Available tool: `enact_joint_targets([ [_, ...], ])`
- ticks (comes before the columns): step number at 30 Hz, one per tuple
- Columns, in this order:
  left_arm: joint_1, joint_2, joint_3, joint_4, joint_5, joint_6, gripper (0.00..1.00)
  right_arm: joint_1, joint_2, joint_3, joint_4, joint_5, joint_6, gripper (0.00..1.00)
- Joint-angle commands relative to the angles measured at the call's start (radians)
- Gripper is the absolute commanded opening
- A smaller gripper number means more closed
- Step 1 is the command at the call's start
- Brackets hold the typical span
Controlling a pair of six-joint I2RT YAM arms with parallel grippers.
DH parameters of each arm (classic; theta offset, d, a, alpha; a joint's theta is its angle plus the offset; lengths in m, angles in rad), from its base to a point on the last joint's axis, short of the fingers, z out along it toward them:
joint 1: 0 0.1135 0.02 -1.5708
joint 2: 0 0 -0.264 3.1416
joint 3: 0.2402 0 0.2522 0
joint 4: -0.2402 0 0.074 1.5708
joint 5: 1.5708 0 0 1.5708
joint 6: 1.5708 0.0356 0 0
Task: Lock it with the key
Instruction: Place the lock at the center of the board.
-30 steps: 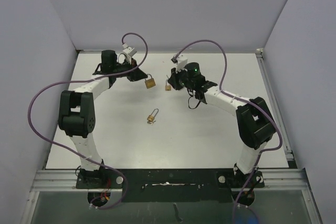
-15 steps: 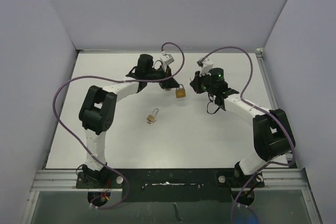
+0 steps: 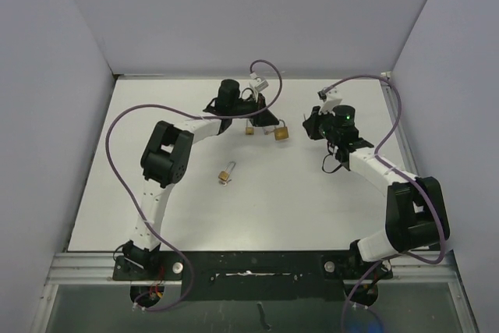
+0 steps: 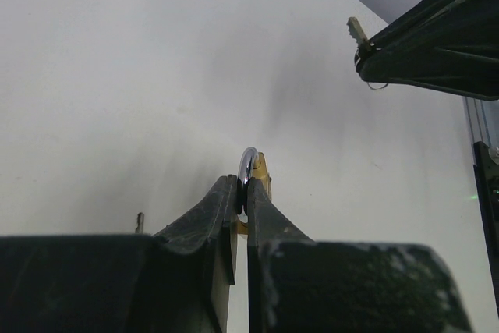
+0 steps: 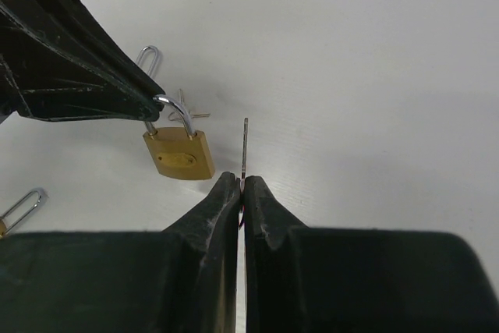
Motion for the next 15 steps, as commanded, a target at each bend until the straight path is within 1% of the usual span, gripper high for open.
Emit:
enact_joint_targets([
  [1,-0.034,0.029,0.105,0.119,0.077,-0.049,0.0,-0.001,-0.012,0.003,0.036,0.005,0.005,0.0],
  [9,-0.063,0.132,0.198,0.084,0.096,-0.065,0.0,-0.001,0.022,-0.009,0.024,0.025,-0.001,0.0],
  [13,-0.067,0.142,0.166,0.064,0.071,-0.061,0.0,-0.002,0.055,0.007,-0.016,0.055,0.002,0.0],
  [15,-0.068,0.142,0.153,0.039,0.057,-0.049,0.04,-0.005,0.082,0.017,-0.026,0.061,0.006,0.0],
])
